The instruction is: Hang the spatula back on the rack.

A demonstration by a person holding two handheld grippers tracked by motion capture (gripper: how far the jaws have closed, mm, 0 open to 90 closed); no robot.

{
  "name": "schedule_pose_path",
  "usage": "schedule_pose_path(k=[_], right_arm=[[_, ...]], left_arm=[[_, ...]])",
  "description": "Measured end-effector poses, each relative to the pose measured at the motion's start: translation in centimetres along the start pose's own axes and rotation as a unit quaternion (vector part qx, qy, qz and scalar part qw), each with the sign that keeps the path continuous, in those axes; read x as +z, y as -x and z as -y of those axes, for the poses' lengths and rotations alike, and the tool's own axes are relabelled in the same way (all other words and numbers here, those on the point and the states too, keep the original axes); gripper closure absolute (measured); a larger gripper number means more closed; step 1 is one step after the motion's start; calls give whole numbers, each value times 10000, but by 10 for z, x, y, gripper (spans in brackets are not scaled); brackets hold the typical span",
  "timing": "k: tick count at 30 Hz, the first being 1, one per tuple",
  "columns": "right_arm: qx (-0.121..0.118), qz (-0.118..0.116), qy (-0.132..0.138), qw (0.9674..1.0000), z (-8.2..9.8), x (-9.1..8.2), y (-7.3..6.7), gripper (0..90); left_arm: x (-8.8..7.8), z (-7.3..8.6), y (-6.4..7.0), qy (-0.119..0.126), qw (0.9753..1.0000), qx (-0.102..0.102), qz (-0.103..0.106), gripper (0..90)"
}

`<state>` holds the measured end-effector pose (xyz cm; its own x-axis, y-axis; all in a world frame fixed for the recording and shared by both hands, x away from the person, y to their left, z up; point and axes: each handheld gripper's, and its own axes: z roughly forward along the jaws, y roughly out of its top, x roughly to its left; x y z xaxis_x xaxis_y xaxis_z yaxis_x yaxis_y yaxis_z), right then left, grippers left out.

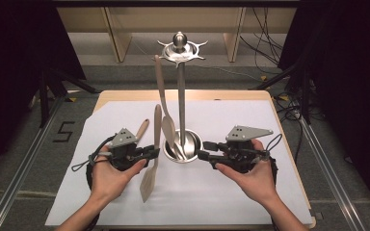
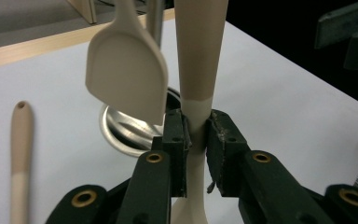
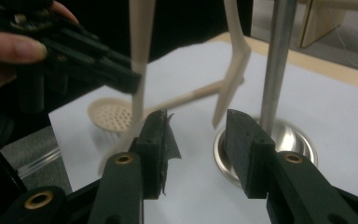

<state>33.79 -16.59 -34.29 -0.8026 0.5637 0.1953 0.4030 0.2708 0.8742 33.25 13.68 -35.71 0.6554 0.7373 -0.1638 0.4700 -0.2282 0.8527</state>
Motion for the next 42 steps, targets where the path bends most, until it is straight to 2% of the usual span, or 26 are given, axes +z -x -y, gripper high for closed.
schedule_pose_path(k=[4,5,7,11,12,13,14,15,16,17,19,21,22,25,26,28,29,30,32,33,34,35,36,38,40,42], right_arm=[[-120,-45,255,9996,-11,2,-9,601],[18,-34,265,9996,-13,2,-13,599],[-82,-10,305,9995,-19,4,-15,596],[-14,23,458,9989,-27,9,-20,582],[34,85,452,9989,-30,10,-22,577],[-3,99,484,9988,-31,11,-21,574],[100,159,472,9987,-33,12,-23,570],[67,172,510,9985,-34,15,-23,567],[119,196,504,9985,-35,17,-23,565],[294,238,474,9982,-36,20,-24,562],[189,390,472,9979,-37,24,-22,560],[387,595,443,9965,-37,28,-22,564],[417,603,460,9963,-37,29,-21,567],[527,627,520,9953,-38,33,-18,592],[684,651,493,9943,-38,34,-18,612],[706,722,529,9935,-38,34,-17,632],[628,728,559,9938,-39,35,-16,655],[687,735,523,9935,-39,35,-16,679],[643,690,553,9940,-40,35,-15,730],[667,708,498,9940,-40,34,-16,732],[798,687,484,9933,-41,34,-17,733],[755,665,471,9938,-41,33,-15,734],[837,623,471,9934,-41,32,-14,736],[697,501,485,9951,-40,30,-10,737],[490,379,474,9970,-39,28,-6,738],[338,98,413,9985,-38,24,-2,739]], left_arm=[[8,-8,11,-30,9997,204,128,771],[10,-9,15,-12,9998,195,101,771],[15,-12,19,-33,9994,300,191,770],[24,-17,26,-188,9985,474,205,770],[26,-17,28,-193,9986,450,172,770],[28,-18,28,-208,9983,489,237,771],[31,-19,29,-191,9981,541,218,770],[32,-19,29,-251,9979,552,243,770],[35,-20,31,-240,9982,513,208,770],[36,-20,32,-224,9982,523,209,770],[38,-21,32,-294,9975,599,215,770],[40,-22,32,-293,9975,614,205,770],[41,-23,33,-294,9974,632,178,770],[44,-24,34,-313,9973,646,179,769],[44,-24,34,-317,9971,657,196,769],[46,-25,36,-329,9974,618,176,769],[47,-25,36,-326,9973,624,214,769],[47,-25,36,-334,9972,630,205,769],[48,-26,37,-327,9973,624,198,768],[49,-26,37,-316,9973,628,207,767],[49,-26,37,-335,9970,664,206,766],[49,-27,36,-345,9965,718,234,765],[50,-27,36,-325,9962,733,334,761],[51,-28,35,-201,9962,696,488,734],[51,-29,30,-191,9932,839,791,614],[49,-30,24,-98,9884,929,1196,563]])
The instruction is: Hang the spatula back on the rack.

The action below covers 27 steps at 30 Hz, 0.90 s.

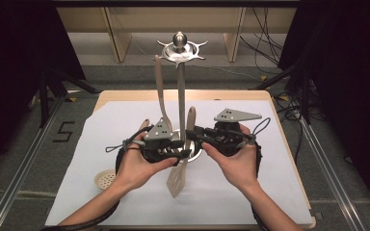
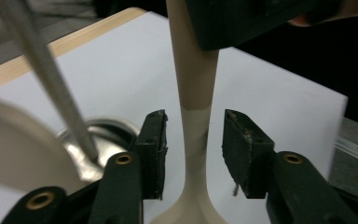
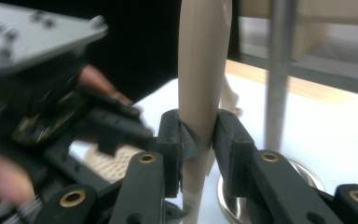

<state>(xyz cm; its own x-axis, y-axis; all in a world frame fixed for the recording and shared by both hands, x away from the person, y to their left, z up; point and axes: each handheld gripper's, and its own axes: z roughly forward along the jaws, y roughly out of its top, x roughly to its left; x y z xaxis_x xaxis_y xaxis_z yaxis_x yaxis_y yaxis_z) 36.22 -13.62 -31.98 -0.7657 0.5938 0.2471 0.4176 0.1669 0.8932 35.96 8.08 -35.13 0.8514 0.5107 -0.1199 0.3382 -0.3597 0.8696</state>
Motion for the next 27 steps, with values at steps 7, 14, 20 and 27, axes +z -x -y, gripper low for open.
schedule_pose_path(k=[7,14,20,27], right_arm=[[-583,-1387,-18,9886,3,-15,17,739],[-910,-1879,86,9779,2,-21,21,741],[-732,-2081,132,9753,4,-21,22,744],[-709,-2205,316,9723,3,-22,23,742]], left_arm=[[-6,0,-7,157,9921,203,1227,488],[0,1,-5,238,9810,384,1888,585],[3,-1,-7,371,9758,564,2082,634],[-1,-3,-8,459,9779,422,1996,752]])
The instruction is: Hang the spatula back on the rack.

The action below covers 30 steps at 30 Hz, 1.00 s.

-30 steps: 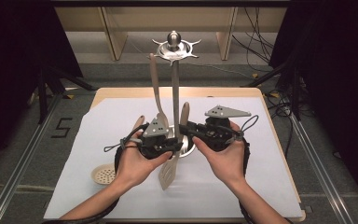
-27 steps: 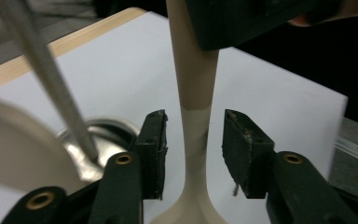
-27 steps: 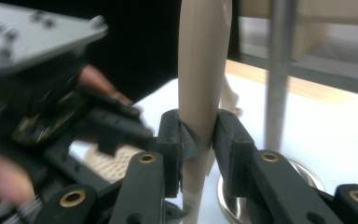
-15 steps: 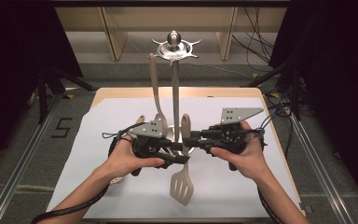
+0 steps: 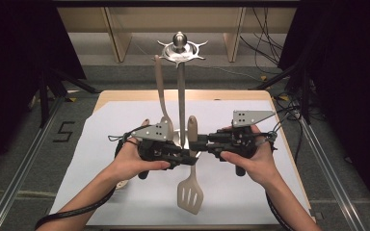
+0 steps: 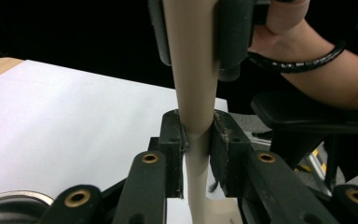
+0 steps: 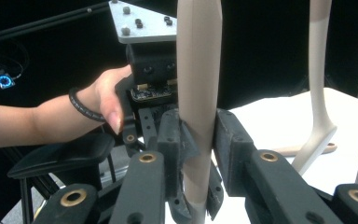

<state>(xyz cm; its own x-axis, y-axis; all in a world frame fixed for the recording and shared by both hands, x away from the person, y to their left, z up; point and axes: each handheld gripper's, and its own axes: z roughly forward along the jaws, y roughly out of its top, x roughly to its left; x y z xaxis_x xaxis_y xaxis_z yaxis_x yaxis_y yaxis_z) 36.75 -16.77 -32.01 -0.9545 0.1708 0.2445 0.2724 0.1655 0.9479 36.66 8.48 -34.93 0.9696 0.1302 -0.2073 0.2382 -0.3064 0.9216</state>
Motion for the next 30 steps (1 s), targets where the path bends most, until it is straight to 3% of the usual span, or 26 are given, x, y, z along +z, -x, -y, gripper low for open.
schedule_pose_path(k=[3,5,8,10,11,13,14,16,18,21,23,25,26,27,28,30], right_arm=[[17,60,60,10000,0,0,0,741],[35,197,66,9998,0,0,1,728],[133,425,80,9990,1,-1,2,676],[129,533,85,9985,1,-4,1,661],[153,596,100,9981,2,-6,1,657],[197,752,142,9969,3,-9,1,653],[183,840,150,9962,5,-11,2,652],[231,1079,158,9938,8,-14,3,652],[294,1290,154,9911,12,-17,4,652],[488,1484,141,9876,18,-22,5,653],[522,1605,123,9856,23,-24,7,653],[547,1648,87,9848,27,-25,9,652],[528,1725,69,9836,29,-25,10,652],[512,1762,43,9830,31,-25,11,651],[523,1858,-29,9812,33,-25,11,646],[580,1974,-74,9786,36,-25,12,643]], left_arm=[[-2,-3,0,-133,9997,-50,-186,760],[-3,-6,2,-338,9981,-122,-502,762],[-4,-7,3,-632,9929,-140,-1000,764],[-5,-8,2,-666,9910,-101,-1160,765],[-6,-9,3,-663,9887,-281,-1311,766],[-8,-11,2,-718,9866,-175,-1456,766],[-8,-11,3,-698,9843,-307,-1594,766],[-9,-13,2,-766,9812,-185,-1764,766],[-11,-14,2,-795,9777,-253,-1925,766],[-14,-17,-2,-770,9787,-163,-1896,767],[-15,-19,-1,-731,9775,-263,-1959,766],[-18,-21,-3,-730,9776,-160,-1970,766],[-18,-22,-3,-692,9768,-270,-2008,766],[-18,-22,-4,-661,9779,-279,-1966,766],[-19,-23,-4,-686,9768,-251,-2013,766],[-19,-24,-5,-681,9770,-250,-2004,766]])
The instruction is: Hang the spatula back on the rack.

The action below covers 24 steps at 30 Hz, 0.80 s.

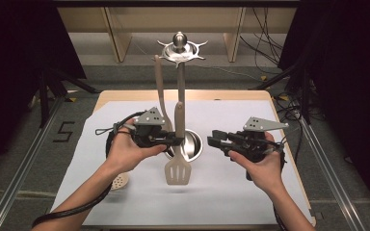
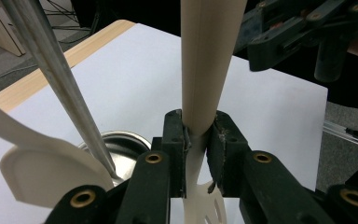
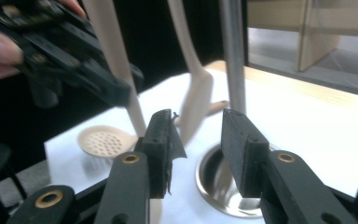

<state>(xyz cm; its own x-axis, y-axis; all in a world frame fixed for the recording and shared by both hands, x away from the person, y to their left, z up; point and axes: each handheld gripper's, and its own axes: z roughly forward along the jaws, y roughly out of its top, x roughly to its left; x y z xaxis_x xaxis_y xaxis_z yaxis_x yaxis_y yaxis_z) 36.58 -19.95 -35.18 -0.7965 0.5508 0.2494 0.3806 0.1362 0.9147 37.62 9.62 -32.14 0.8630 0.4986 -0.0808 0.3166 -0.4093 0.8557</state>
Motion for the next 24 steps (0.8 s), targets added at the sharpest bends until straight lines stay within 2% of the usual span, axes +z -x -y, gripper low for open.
schedule_pose_path(k=[1,4,7,8,10,12,14,15,19,21,24], right_arm=[[-144,50,-25,9999,1,1,2,641],[-51,207,-86,9997,5,1,1,642],[-163,272,-207,9993,7,1,3,642],[-95,235,-172,9995,9,2,2,642],[-153,272,-159,9994,10,3,3,642],[-4,272,-219,9994,11,2,2,641],[-2,245,-256,9994,12,3,3,641],[-85,248,-257,9993,12,3,4,641],[-78,220,-291,9993,13,4,5,642],[-121,277,-270,9992,13,4,6,641],[-41,248,-311,9992,14,4,6,641]], left_arm=[[0,-1,-1,10,10000,-5,1,766],[-1,-2,-3,55,10000,11,5,766],[-3,-5,-6,62,9999,74,-58,766],[-3,-5,-7,56,9999,67,-59,766],[-5,-7,-8,68,9999,47,-60,766],[-6,-9,-10,88,9999,50,-66,766],[-6,-10,-12,109,9999,40,-51,766],[-6,-11,-13,87,9999,46,-92,766],[-7,-14,-16,108,9999,38,-107,766],[-7,-16,-17,98,9999,22,-119,766],[-8,-18,-17,118,9998,36,-141,766]])
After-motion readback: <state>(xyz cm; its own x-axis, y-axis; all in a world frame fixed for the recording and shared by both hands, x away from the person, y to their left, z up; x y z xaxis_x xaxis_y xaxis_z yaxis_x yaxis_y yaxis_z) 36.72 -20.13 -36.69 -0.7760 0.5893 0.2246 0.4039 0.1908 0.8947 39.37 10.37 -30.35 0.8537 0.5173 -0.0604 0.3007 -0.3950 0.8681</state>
